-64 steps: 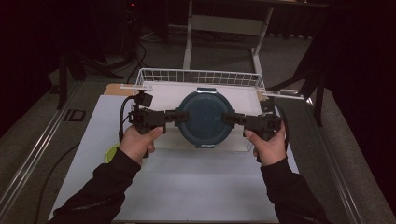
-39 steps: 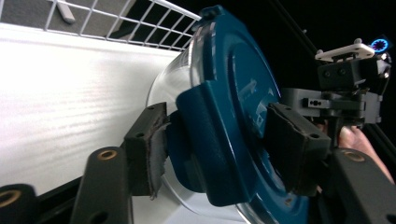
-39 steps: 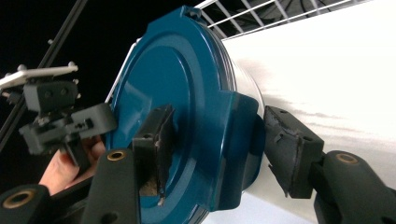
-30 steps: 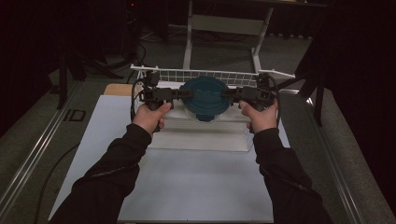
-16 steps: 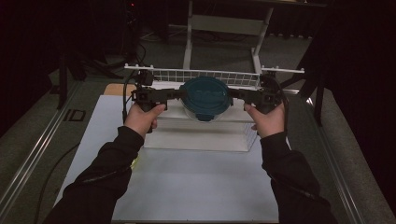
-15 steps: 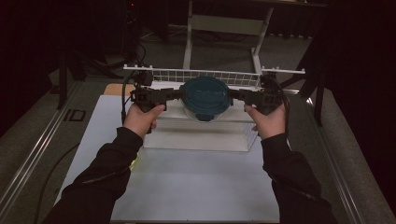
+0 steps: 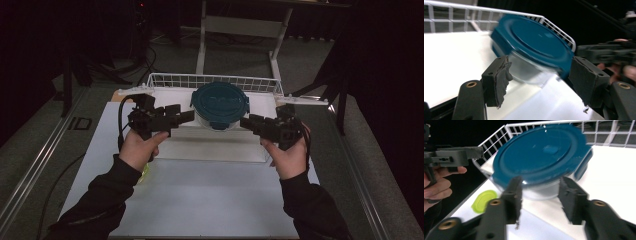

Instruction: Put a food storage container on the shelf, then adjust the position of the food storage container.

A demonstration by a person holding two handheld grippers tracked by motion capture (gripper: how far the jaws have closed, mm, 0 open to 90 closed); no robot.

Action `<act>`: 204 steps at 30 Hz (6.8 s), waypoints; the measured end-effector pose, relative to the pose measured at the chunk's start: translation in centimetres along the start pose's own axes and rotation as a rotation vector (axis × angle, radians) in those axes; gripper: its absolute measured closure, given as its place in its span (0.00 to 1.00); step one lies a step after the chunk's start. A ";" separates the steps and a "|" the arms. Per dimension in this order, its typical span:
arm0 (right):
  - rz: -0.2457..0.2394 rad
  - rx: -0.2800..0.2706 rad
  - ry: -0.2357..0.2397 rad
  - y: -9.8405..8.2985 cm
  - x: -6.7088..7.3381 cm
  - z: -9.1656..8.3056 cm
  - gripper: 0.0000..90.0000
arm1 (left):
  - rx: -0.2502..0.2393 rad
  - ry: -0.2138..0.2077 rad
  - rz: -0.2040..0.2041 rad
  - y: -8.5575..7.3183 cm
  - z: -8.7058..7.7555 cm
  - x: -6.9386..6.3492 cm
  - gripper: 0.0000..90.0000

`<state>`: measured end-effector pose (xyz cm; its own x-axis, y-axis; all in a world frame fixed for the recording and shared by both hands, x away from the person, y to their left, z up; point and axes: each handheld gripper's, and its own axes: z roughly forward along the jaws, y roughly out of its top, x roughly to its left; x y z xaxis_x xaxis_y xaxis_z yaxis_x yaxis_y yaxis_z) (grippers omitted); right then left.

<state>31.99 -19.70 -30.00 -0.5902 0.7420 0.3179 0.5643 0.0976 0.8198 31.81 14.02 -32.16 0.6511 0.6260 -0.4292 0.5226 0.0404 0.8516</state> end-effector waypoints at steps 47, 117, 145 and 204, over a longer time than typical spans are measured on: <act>-0.014 -0.011 -0.058 -2.3 1.0 7.6 1.00 | 0.002 0.003 0.310 -17.4 -0.3 -4.1 0.02; -0.210 -0.109 0.130 -17.7 0.4 -2.0 0.16 | 0.066 0.482 0.206 -20.0 -13.3 15.9 1.00; -0.191 -0.106 0.123 -17.9 -0.1 -1.8 0.17 | 0.200 0.361 0.316 -21.0 -11.5 13.9 1.00; -0.172 -0.120 0.131 -17.9 -0.4 -2.1 0.17 | 0.271 0.240 0.265 -21.3 -7.0 12.2 1.00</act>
<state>20.93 -23.12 -43.77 -0.7458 0.6284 0.2209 0.3806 0.1298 0.9156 24.81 26.30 -53.40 0.6528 0.7511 -0.0978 0.5012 -0.3315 0.7993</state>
